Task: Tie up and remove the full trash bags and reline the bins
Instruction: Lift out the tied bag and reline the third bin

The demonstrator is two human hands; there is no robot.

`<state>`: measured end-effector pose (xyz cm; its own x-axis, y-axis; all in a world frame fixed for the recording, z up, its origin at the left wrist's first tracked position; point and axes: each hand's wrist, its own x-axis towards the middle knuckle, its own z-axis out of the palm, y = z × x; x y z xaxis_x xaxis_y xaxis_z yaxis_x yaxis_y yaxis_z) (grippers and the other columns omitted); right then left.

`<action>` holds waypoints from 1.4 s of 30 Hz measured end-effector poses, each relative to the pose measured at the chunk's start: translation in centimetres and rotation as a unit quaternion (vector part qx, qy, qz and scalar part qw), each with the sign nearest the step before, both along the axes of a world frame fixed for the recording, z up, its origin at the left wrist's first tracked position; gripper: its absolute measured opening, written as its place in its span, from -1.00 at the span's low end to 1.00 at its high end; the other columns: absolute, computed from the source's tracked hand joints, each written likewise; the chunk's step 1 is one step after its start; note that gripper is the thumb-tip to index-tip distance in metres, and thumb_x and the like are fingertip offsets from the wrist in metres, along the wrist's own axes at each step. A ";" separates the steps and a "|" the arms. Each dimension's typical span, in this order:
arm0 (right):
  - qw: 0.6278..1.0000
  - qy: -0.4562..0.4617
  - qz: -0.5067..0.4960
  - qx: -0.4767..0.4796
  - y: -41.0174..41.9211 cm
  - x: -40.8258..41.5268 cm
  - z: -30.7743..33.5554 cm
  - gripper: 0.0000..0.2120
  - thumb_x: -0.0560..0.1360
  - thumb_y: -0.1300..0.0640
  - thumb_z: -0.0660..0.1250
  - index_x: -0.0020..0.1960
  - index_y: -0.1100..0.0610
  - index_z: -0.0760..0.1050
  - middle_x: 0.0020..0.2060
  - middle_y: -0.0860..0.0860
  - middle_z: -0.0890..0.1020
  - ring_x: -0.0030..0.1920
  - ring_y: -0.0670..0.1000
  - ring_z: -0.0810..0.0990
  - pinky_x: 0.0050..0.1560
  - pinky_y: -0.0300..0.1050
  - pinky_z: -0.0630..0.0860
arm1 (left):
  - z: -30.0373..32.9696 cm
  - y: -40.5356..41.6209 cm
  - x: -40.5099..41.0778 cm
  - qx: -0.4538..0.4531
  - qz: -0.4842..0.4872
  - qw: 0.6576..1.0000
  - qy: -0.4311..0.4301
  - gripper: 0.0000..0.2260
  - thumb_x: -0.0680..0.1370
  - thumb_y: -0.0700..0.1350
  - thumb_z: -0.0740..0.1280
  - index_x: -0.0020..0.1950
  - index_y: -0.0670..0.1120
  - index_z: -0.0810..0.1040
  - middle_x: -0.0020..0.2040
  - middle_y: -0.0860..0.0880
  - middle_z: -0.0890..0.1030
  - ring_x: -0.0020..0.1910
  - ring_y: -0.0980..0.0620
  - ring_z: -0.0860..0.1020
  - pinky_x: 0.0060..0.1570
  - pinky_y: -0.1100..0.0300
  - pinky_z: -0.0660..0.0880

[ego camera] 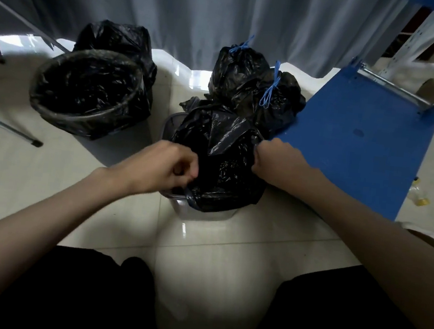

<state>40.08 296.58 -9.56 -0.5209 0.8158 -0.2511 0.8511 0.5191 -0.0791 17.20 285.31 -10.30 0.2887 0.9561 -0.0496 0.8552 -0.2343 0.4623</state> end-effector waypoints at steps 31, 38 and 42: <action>0.959 0.149 0.168 -0.176 -5.6 -5.9 -2.1 -0.88 0.41 0.14 0.36 -0.23 -0.03 0.64 -0.26 -0.09 0.63 -0.20 -0.05 0.60 -0.20 -0.18 0.52 | -0.1 -0.1 -5.0 0.046 -0.077 0.977 0.191 -0.85 0.33 0.01 0.49 -0.19 0.12 0.55 -0.20 0.23 0.55 -0.06 0.19 0.46 -0.07 0.19 0.32; 0.952 0.108 0.227 -0.173 -5.9 -6.1 -2.1 -0.81 0.50 0.13 0.36 0.00 -0.09 0.70 -0.35 -0.28 0.41 -0.31 -0.22 0.43 -0.29 -0.32 0.30 | -0.8 -1.4 -6.4 -0.006 -0.072 0.970 0.232 -0.69 0.39 0.36 0.29 -0.13 0.18 0.65 -0.12 0.26 0.59 -0.02 0.23 0.46 0.02 0.18 0.34; 0.952 0.066 0.245 -0.169 -5.8 -6.2 -2.7 -0.77 0.53 0.13 0.33 0.06 -0.11 0.69 -0.31 -0.30 0.39 -0.28 -0.21 0.42 -0.32 -0.36 0.25 | -1.6 -2.1 -6.4 -0.047 -0.057 0.961 0.267 -0.58 0.42 0.40 0.15 0.05 0.24 0.64 -0.03 0.19 0.63 0.06 0.15 0.52 0.08 0.21 0.32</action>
